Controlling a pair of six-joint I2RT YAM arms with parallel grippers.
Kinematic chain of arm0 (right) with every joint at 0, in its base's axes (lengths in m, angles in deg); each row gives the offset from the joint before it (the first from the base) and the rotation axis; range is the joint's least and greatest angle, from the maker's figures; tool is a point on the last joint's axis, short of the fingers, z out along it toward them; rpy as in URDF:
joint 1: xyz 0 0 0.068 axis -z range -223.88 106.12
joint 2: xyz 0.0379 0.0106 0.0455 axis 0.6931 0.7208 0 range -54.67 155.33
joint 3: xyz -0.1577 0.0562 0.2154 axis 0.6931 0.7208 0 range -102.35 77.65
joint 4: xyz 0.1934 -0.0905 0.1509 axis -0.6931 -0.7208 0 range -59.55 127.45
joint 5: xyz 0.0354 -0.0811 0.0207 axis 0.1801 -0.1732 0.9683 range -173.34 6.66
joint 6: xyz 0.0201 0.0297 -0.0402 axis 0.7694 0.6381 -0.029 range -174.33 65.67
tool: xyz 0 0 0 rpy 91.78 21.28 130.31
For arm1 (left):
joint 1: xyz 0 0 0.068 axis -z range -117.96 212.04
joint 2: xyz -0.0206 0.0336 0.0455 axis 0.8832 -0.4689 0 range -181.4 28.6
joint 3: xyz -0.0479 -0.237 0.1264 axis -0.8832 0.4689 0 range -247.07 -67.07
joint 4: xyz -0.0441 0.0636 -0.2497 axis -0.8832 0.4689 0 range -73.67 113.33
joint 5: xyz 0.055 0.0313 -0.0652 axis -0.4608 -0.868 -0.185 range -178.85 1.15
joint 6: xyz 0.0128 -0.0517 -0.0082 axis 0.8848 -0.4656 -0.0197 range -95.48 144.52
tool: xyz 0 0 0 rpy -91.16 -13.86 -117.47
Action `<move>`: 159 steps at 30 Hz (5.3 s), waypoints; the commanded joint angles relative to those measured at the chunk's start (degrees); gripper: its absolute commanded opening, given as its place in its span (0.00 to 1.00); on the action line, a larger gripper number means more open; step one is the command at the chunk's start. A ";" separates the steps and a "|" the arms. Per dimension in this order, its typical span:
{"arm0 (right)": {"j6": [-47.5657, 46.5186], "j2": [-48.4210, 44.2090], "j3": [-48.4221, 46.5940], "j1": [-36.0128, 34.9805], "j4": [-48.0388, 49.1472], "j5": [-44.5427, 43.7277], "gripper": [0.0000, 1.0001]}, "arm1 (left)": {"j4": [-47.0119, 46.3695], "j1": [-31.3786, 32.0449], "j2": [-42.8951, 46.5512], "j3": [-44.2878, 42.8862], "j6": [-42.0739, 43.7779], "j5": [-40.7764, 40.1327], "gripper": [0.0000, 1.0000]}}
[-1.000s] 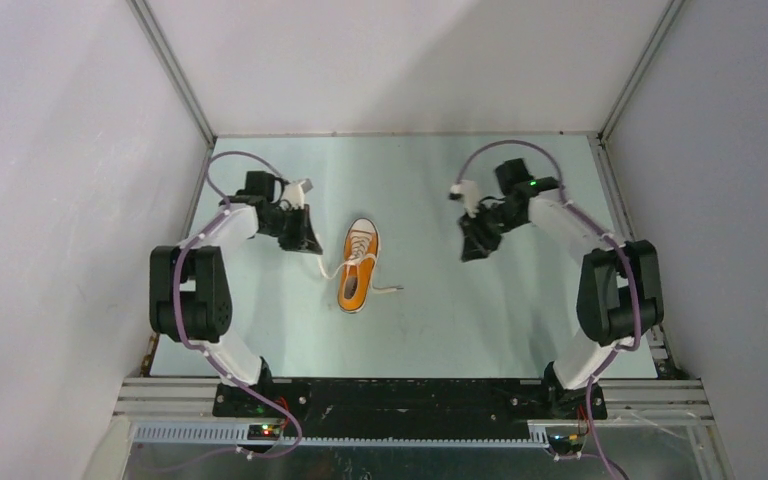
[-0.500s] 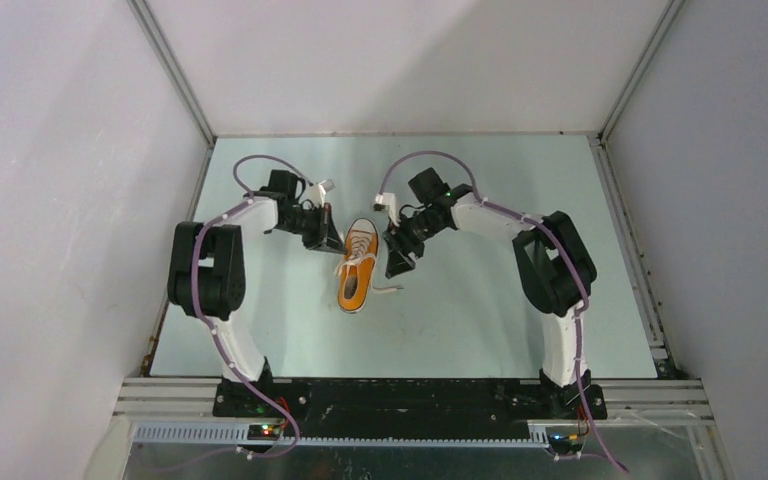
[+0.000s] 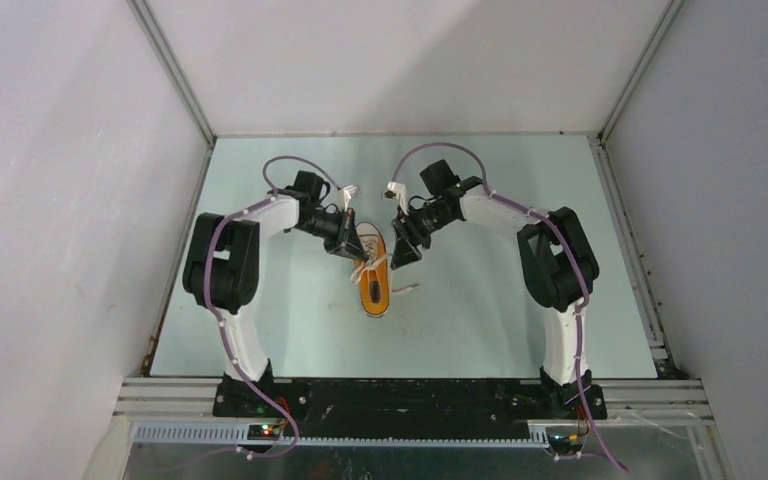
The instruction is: Tie the shoes
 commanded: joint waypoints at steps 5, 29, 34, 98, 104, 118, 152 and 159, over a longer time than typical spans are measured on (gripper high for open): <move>-6.14 0.45 -2.82 -0.41 -3.23 0.59 0.65 | 4.85 -4.07 7.43 -1.30 4.49 -0.33 0.00; -2.25 1.68 -1.00 2.05 -3.43 -4.80 0.00 | 4.70 -14.50 18.45 -4.42 15.82 -23.45 0.00; -1.25 2.59 -1.74 2.08 -2.93 -7.50 0.00 | 7.62 -15.48 17.35 -2.29 19.91 -36.54 0.00; -5.77 -6.35 -3.97 11.44 -23.75 -2.23 0.50 | 9.28 8.49 0.36 -8.09 19.37 -10.99 0.00; -11.03 -4.76 -12.55 9.86 -23.29 -2.16 0.50 | 15.46 2.51 4.92 -6.87 19.50 -11.63 0.00; -29.40 -0.51 -9.65 0.06 -15.65 -12.91 0.31 | 17.90 -6.36 10.03 -2.61 14.13 -12.40 0.00; -35.49 -2.60 -16.85 -2.18 -21.58 -9.59 0.36 | 18.42 -6.11 7.79 -4.57 7.85 -5.07 0.00; -40.56 -3.73 -14.56 -7.50 -6.96 -11.61 0.43 | 20.43 -6.07 4.95 -5.75 6.24 -5.30 0.00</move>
